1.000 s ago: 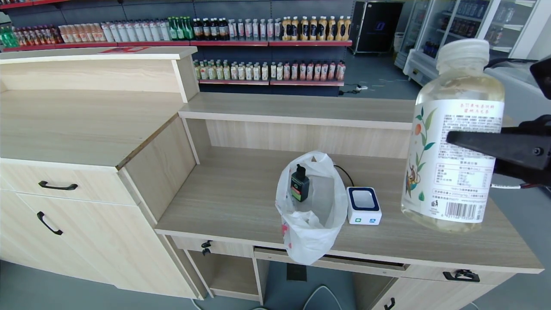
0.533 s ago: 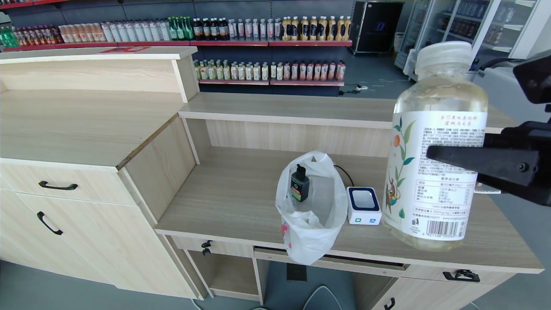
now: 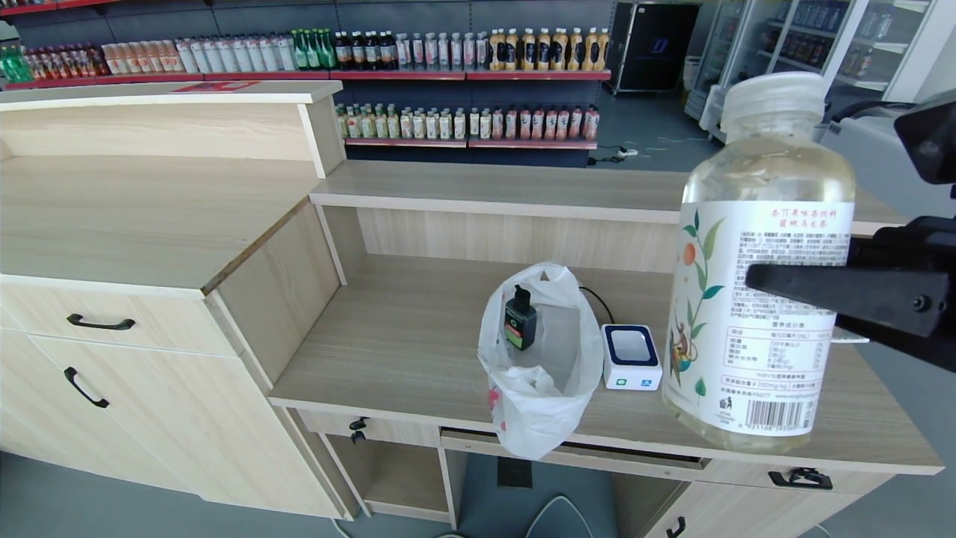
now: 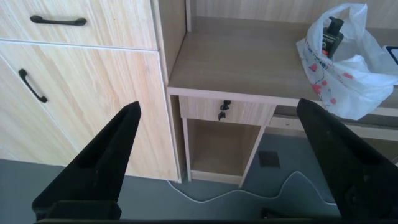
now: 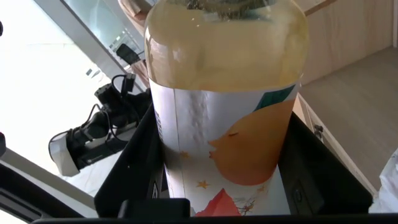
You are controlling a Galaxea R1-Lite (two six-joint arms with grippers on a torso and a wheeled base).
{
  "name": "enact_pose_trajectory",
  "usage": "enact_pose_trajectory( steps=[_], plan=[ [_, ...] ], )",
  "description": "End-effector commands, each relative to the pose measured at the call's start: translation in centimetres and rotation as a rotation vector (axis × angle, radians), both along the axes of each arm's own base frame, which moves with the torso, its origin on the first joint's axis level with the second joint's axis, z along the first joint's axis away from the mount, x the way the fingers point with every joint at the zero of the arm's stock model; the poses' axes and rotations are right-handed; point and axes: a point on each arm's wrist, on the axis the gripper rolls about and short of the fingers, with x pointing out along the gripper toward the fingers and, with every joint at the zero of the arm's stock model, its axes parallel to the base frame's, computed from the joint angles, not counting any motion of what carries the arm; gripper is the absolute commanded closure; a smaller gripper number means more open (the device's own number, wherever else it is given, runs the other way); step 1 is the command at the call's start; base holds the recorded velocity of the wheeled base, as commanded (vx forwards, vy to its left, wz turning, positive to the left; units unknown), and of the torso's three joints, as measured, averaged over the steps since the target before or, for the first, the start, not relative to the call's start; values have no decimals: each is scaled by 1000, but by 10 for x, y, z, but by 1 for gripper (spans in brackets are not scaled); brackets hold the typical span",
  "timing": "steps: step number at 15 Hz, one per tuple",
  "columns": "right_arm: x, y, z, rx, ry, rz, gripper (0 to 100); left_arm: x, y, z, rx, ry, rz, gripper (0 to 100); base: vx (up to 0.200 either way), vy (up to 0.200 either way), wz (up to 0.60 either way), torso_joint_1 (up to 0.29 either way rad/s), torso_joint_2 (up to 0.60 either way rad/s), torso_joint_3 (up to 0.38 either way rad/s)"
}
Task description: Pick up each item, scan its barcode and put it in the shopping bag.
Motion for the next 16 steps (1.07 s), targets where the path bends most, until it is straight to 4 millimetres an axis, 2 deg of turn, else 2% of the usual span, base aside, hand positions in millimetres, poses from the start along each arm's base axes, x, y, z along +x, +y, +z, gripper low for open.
enact_pose_trajectory(
  steps=[1, 7, 10, 13, 14, 16],
  plan=[
    [0, 0, -1, 0, 1, 0, 100, 0, 0, 0, -1, 0, 0, 0, 0, 0, 0, 0, 0, 0],
    [1, -2, -4, -9, -12, -11, 100, 0, 0, 0, -1, 0, 0, 0, 0, 0, 0, 0, 0, 0],
    [8, -10, -7, -19, -27, -66, 100, 0, 0, 0, -1, 0, 0, 0, 0, 0, 0, 0, 0, 0],
    [29, -29, -34, -117, -176, -187, 100, 0, 0, 0, -1, 0, 0, 0, 0, 0, 0, 0, 0, 0],
    [41, -44, -51, -187, -252, -278, 100, 0, 0, 0, -1, 0, 0, 0, 0, 0, 0, 0, 0, 0],
    [57, -56, -69, -277, -307, -405, 100, 0, 0, 0, -1, 0, 0, 0, 0, 0, 0, 0, 0, 0]
  ],
)
